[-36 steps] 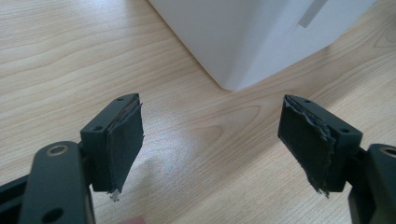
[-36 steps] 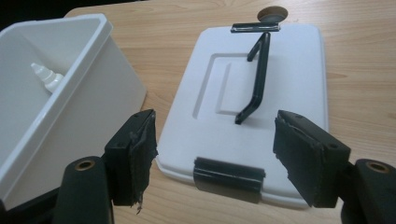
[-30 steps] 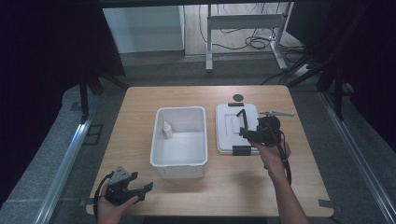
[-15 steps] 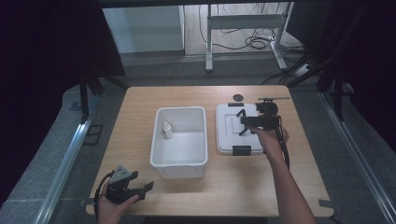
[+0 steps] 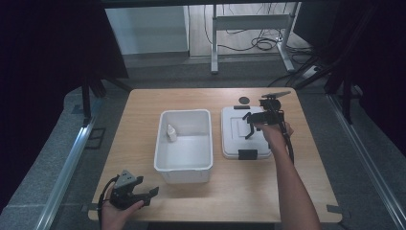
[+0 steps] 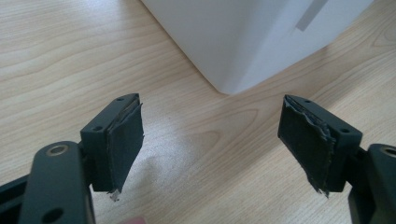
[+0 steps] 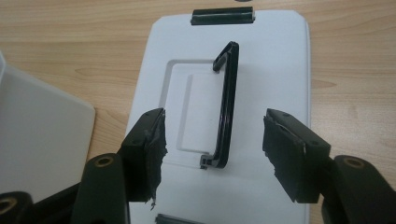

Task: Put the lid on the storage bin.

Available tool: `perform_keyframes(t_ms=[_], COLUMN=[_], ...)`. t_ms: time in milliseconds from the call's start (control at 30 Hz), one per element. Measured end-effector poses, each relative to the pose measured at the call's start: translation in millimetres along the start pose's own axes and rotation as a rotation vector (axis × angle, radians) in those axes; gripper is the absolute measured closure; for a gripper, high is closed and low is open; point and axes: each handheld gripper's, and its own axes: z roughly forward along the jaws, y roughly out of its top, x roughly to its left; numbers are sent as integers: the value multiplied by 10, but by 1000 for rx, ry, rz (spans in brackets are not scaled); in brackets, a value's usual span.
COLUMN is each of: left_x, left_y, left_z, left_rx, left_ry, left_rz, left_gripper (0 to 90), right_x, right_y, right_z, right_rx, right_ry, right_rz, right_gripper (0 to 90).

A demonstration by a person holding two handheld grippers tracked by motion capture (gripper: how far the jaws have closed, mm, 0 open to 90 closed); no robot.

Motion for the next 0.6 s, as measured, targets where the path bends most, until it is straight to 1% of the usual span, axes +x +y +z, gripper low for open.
perform_keyframes(t_ms=[67, 167, 200, 267, 433, 467, 500, 567, 600], left_x=[-9, -10, -11, -11, -13, -16, -17, -18, -18], left_y=[-4, -7, -10, -12, -16, -16, -15, -13, -13], left_z=[0, -4, -5, -12, -20, -22, -22, -20, -19], left_rx=[3, 5, 3, 3, 1, 1, 1, 3, 4], left_ry=[-1, -1, 0, 1, 2, 1, 1, 0, 1], left_rz=[-1, 3, 1, 3, 6, 5, 6, 8, 8], left_gripper=[224, 223, 224, 223, 224, 224, 224, 224, 224], right_x=[-20, -23, -21, -17, 3, 5, 5, -8, -26], right_y=[26, 46, 67, 77, 139, 169, 169, 212, 276], right_z=[43, 55, 74, 81, 128, 153, 153, 187, 223], right_rx=[14, 17, 27, 31, 48, 65, 65, 88, 113], right_ry=[0, 3, -2, -2, 5, 4, 4, 6, 11], right_rz=[-7, -4, -11, -15, -26, -34, -34, -32, -24], right_gripper=[418, 431, 434, 439, 472, 493, 493, 508, 527])
